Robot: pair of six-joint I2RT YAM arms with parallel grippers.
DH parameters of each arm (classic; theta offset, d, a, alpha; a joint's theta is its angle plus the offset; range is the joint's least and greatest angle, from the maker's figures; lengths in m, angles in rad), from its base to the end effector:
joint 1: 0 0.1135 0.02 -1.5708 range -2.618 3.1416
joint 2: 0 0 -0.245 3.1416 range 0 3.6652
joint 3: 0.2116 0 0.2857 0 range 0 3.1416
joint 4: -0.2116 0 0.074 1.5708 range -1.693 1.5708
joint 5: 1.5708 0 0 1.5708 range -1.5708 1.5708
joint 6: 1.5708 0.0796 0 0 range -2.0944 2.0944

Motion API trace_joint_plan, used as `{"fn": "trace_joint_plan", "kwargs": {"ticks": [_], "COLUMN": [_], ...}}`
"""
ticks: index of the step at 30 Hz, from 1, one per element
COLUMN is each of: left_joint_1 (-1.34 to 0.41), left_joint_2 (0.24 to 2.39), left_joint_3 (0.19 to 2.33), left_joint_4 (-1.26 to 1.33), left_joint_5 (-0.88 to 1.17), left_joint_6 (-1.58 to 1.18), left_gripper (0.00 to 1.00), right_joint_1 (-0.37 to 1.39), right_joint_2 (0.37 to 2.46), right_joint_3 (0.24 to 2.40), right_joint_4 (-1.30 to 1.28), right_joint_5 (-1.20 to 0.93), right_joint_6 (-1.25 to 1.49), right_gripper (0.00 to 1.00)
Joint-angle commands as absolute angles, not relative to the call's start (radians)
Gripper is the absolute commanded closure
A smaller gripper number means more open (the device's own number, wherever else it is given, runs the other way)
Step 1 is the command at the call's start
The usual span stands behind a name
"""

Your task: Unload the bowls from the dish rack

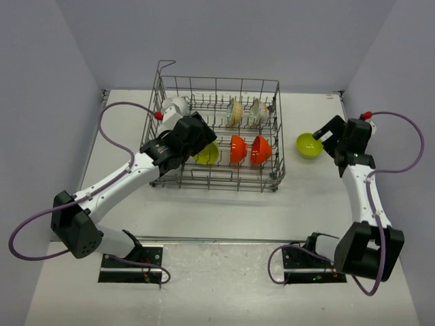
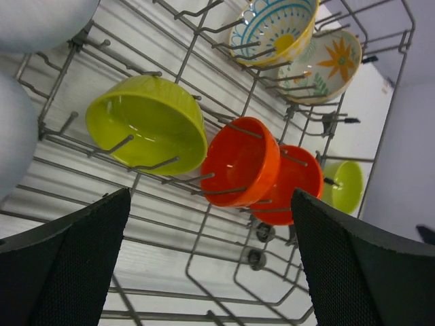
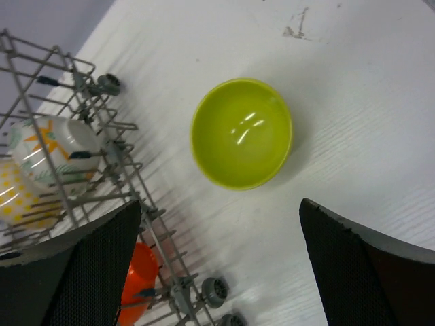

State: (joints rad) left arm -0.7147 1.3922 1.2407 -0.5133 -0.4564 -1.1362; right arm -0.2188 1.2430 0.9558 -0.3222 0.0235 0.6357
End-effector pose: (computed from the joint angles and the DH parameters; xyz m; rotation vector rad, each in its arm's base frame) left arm 0.3071 -0.2200 0.2820 -0.7022 2.0958 -0.5473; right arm 0.3431 -0.0782 0.2360 0.9188 1.9855 0.2109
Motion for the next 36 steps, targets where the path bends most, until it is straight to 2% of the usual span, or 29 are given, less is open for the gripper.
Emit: {"fn": "trace_joint_plan", "kwargs": {"ticks": [1, 5, 9, 15, 17, 23, 30, 33, 36], "left_joint_1": [-0.715, -0.715, -0.715, -0.713, -0.713, -0.712, -0.706, -0.698, -0.69], "left_joint_2": [1.433, 1.5, 1.555, 1.652, 1.669, 1.686, 1.706, 1.713, 1.724], "left_joint_3": [1.239, 1.241, 1.246, 1.298, 1.302, 1.252, 1.233, 1.215, 1.21], "left_joint_4": [-0.482, -0.505, -0.463, -0.446, -0.448, -0.393, -0.319, -0.305, -0.291], "left_joint_5": [-0.529, -0.563, -0.574, -0.617, -0.649, -0.732, -0.749, -0.736, -0.726], "left_joint_6": [-1.44, -1.589, -1.62, -1.631, -1.641, -1.686, -1.663, -1.687, -1.692], "left_gripper": [0.0, 0.0, 0.01, 0.08, 0.15, 0.23, 0.25, 0.38, 0.43], "right_joint_1": [-0.215, -0.215, -0.215, -0.215, -0.215, -0.215, -0.215, -0.215, -0.215], "right_joint_2": [1.14, 1.01, 0.905, 0.75, 0.717, 0.71, 0.693, 0.684, 0.677], "right_joint_3": [0.884, 0.818, 0.784, 0.802, 0.808, 0.813, 0.813, 0.816, 0.819], "right_joint_4": [-0.301, -0.304, -0.311, -0.362, -0.373, -0.38, -0.368, -0.37, -0.373], "right_joint_5": [-0.093, -0.215, -0.277, -0.34, -0.351, -0.367, -0.394, -0.4, -0.403], "right_joint_6": [0.65, 0.646, 0.647, 0.627, 0.618, 0.586, 0.594, 0.595, 0.592], "right_gripper": [0.01, 0.01, 0.01, 0.01, 0.01, 0.01, 0.01, 0.01, 0.01]}}
